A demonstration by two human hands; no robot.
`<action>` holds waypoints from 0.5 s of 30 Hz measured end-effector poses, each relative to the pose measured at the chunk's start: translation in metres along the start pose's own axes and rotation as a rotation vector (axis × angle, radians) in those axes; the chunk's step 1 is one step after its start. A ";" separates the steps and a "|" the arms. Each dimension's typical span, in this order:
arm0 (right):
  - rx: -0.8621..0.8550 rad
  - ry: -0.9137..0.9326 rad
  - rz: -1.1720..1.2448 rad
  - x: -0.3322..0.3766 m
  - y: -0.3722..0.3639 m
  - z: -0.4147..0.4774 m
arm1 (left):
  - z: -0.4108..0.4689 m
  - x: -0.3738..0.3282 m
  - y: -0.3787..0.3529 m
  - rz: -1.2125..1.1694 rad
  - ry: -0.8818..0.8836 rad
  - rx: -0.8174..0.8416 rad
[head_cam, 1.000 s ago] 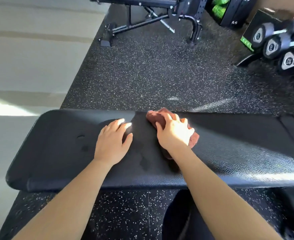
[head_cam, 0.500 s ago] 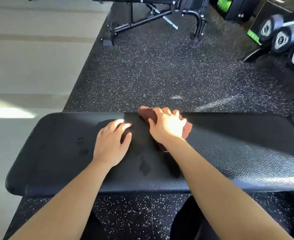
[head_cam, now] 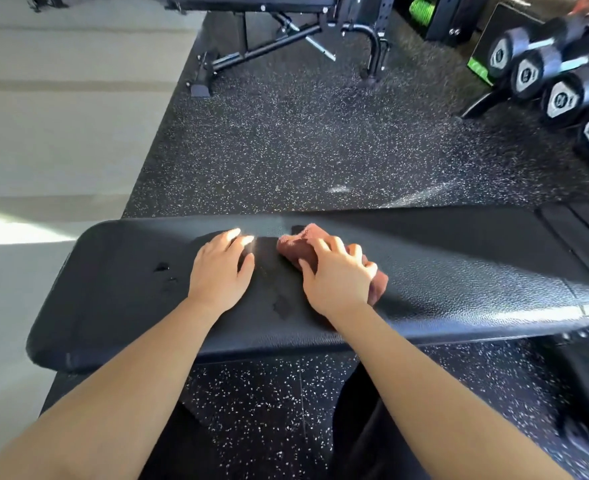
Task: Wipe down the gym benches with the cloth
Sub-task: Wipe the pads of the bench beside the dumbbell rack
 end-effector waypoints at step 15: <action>-0.242 -0.036 -0.018 -0.073 0.026 -0.073 | -0.040 -0.045 -0.013 -0.044 -0.015 -0.036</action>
Point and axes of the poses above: each hand's wrist, its own z-axis towards the middle knuckle, its own y-axis out of the back of the hand, x = y × z, the point moved 10 cm from there along z, towards the middle knuckle, and after that the axes turned 8 degrees about -z, right-handed, at the moved point
